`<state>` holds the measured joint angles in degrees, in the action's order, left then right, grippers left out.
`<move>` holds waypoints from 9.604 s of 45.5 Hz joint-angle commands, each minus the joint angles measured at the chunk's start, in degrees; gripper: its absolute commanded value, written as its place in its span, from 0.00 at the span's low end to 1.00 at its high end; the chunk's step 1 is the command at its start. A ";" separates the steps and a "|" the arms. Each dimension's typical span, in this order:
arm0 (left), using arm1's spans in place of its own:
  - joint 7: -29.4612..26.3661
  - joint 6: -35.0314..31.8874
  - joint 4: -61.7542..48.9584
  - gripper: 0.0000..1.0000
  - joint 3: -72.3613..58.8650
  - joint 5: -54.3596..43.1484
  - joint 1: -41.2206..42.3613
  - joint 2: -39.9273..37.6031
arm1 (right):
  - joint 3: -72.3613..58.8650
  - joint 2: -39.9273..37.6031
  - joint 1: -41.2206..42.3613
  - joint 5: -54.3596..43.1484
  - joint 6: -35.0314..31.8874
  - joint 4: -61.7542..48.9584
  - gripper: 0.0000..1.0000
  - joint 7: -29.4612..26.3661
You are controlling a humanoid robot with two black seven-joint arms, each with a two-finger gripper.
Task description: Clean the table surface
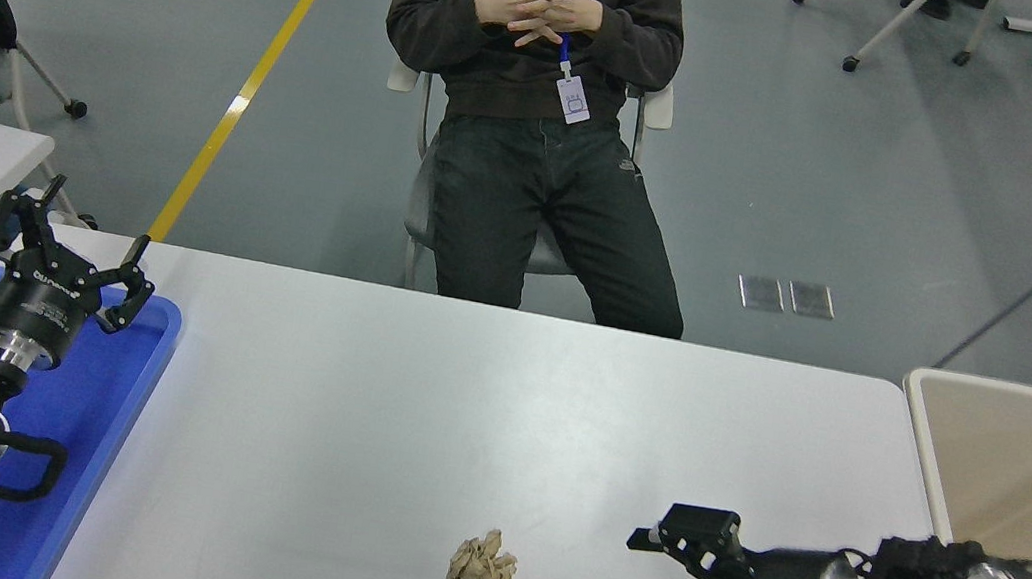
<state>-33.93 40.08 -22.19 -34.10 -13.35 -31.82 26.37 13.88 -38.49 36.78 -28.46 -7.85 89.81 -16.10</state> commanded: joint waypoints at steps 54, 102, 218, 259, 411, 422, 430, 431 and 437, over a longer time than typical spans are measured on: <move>0.00 0.09 -0.05 1.00 0.00 -0.01 0.00 0.00 | -10.81 26.10 13.14 7.72 19.54 -16.33 1.00 -17.38; 0.00 0.09 -0.05 1.00 0.00 -0.01 0.00 0.00 | -16.78 38.49 16.92 3.41 20.24 -22.83 1.00 -22.13; -0.09 0.09 -0.05 1.00 -0.09 -0.01 0.00 0.00 | -22.67 38.49 14.29 -13.73 8.38 -28.99 0.00 -6.13; 0.00 0.09 -0.05 1.00 -0.09 0.08 0.00 0.00 | -9.31 24.87 26.23 -3.19 0.20 -6.32 0.00 -4.20; 0.00 0.00 -0.05 1.00 -0.09 -0.01 0.00 0.00 | -2.46 10.98 -4.79 24.50 -2.26 -92.97 0.00 22.78; -0.09 0.09 -0.05 1.00 0.00 -0.01 0.00 0.00 | -2.63 12.73 -2.86 24.50 -0.33 -92.97 0.00 22.78; 0.00 0.00 -0.05 1.00 0.00 -0.01 0.00 0.00 | -2.81 13.00 -1.97 23.89 0.91 -92.80 0.00 22.69; 0.00 0.09 -0.05 1.00 0.00 -0.01 0.00 0.00 | -2.81 13.00 -1.97 23.89 0.91 -92.80 0.00 22.69; 0.00 0.00 -0.05 1.00 0.00 -0.01 0.00 0.00 | -4.12 12.56 -1.89 23.63 0.99 -93.06 0.61 22.78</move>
<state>-33.93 40.08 -22.24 -34.12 -13.36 -31.82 26.37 11.12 -26.18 34.28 -4.33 -8.02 -2.86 6.63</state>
